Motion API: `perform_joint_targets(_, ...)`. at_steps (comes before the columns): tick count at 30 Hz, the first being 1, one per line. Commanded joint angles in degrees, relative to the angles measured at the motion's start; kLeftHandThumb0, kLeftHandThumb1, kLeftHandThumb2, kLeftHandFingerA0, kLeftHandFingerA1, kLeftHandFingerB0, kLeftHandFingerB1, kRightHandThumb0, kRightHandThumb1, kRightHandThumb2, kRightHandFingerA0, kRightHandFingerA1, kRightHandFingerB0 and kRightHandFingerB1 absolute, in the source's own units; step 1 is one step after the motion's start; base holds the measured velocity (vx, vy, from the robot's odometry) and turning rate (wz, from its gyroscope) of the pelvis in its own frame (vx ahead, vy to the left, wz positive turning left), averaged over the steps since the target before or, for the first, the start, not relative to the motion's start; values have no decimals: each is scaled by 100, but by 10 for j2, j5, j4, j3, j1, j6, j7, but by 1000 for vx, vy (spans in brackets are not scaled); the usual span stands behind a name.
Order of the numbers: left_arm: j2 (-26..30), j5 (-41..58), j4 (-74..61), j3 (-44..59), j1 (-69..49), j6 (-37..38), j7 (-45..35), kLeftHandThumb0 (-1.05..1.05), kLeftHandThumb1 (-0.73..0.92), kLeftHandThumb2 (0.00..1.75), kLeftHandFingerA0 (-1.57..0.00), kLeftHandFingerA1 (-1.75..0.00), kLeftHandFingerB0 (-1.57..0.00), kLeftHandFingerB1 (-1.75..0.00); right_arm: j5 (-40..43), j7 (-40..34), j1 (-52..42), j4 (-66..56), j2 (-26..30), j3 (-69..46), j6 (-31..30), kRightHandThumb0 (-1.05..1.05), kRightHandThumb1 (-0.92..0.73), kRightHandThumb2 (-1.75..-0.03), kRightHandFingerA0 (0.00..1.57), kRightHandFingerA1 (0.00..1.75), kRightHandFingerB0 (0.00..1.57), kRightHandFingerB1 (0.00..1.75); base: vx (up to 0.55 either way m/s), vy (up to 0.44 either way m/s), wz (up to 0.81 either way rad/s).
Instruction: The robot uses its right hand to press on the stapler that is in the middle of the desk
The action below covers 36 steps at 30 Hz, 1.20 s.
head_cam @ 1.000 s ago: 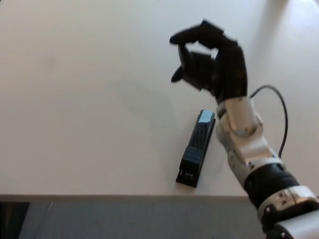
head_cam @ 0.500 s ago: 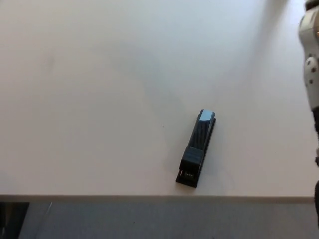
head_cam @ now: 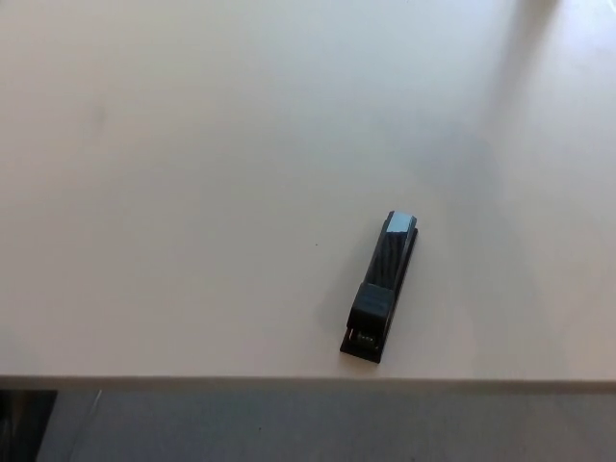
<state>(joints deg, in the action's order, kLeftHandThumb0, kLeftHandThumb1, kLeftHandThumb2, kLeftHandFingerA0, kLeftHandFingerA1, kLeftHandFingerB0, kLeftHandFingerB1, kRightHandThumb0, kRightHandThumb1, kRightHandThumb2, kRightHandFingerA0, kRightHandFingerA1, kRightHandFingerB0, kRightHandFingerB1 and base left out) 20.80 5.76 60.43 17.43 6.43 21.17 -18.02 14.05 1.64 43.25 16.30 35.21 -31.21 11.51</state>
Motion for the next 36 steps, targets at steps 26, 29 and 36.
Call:
perform_joint_targets(26,37,8,0,11,22,-24,18,-58,88,107,-2,-39,0,-24,-105,-114,-474,584,-64,-57,-6,-22,-68,-60,101,82,80,53,0,0,0)
perform_joint_targets(29,37,2,-3,7,20,-25,24,-58,89,105,-3,-40,0,-24,-114,-100,-487,598,-95,-18,-25,-22,-67,-61,101,70,74,50,0,0,0)
perform_joint_targets(36,38,5,-3,6,18,-25,18,-58,89,106,-2,-40,0,-24,-87,-54,-500,614,-144,27,-32,-19,-67,-60,104,98,78,74,0,0,0)
